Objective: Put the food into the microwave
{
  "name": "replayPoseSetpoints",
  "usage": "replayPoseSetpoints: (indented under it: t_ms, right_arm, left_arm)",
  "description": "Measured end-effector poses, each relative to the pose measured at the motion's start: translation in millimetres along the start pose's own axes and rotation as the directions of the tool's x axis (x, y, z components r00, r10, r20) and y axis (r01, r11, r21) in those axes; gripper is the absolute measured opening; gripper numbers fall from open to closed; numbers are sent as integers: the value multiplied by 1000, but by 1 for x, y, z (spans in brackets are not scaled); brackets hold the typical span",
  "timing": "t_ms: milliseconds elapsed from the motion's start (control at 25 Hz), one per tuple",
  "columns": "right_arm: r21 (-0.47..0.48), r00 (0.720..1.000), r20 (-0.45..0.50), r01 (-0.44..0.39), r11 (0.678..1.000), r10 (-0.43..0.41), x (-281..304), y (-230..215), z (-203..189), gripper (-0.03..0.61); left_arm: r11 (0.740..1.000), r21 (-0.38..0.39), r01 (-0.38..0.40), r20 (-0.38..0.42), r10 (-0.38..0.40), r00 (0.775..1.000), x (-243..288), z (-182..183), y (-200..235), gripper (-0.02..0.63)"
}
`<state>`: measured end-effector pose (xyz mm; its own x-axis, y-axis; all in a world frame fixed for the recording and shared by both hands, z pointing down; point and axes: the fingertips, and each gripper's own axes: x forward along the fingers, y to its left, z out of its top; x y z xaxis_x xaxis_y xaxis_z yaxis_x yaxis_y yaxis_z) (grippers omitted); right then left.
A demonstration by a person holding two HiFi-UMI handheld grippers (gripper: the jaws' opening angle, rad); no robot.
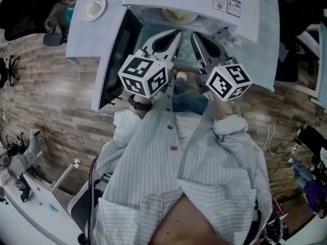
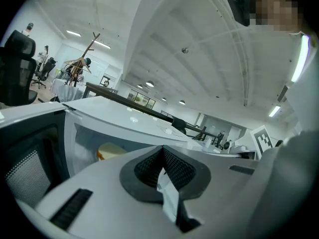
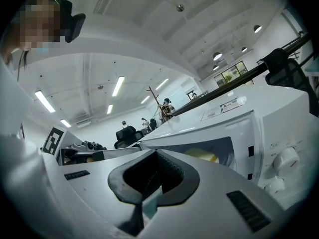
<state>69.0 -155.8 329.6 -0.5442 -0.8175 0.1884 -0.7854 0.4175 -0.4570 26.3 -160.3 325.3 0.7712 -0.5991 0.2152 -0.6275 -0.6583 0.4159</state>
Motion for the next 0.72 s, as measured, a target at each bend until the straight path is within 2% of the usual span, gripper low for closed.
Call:
replayPoseSetpoints:
  t_ms: [720]
  right_arm:
    - [17,1000,-21,-14,1000,14,1,-3,-6,32]
  left_arm:
    - [1000,-12,-2,-13,2,1000,5,-6,-1,9]
